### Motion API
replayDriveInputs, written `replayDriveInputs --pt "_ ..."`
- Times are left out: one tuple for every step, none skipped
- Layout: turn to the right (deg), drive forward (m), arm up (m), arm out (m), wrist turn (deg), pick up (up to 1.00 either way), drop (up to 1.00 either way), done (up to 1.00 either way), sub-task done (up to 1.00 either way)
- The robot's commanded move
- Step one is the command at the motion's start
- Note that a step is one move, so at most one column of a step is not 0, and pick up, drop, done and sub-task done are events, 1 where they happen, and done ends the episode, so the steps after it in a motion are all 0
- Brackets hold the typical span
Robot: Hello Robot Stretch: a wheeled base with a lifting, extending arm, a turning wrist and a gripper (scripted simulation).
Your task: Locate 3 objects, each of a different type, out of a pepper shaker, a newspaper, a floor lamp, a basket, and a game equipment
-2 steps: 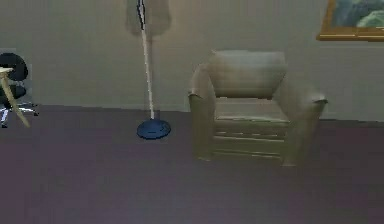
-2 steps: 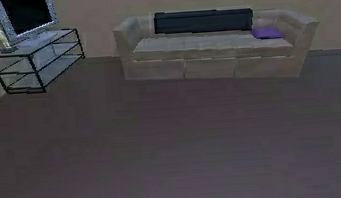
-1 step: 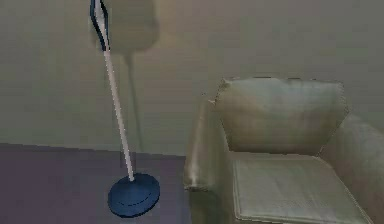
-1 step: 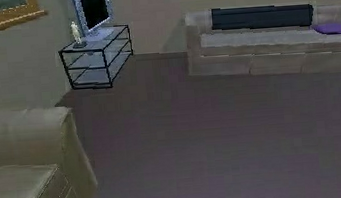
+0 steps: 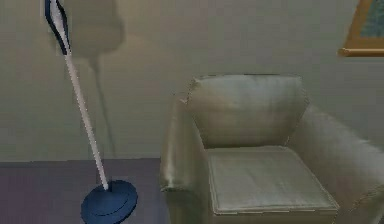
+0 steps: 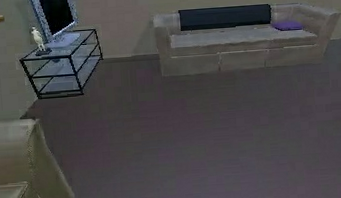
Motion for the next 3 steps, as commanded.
replayDriveInputs --pt "0.0 0.1 0.0 0.0 0.0 0.0 0.0 0.0 0.0" --pt "-30.0 0.0 0.0 0.0 0.0 0.0 0.0 0.0 0.0" --pt "0.0 0.0 0.0 0.0 0.0 0.0 0.0 0.0 1.0"
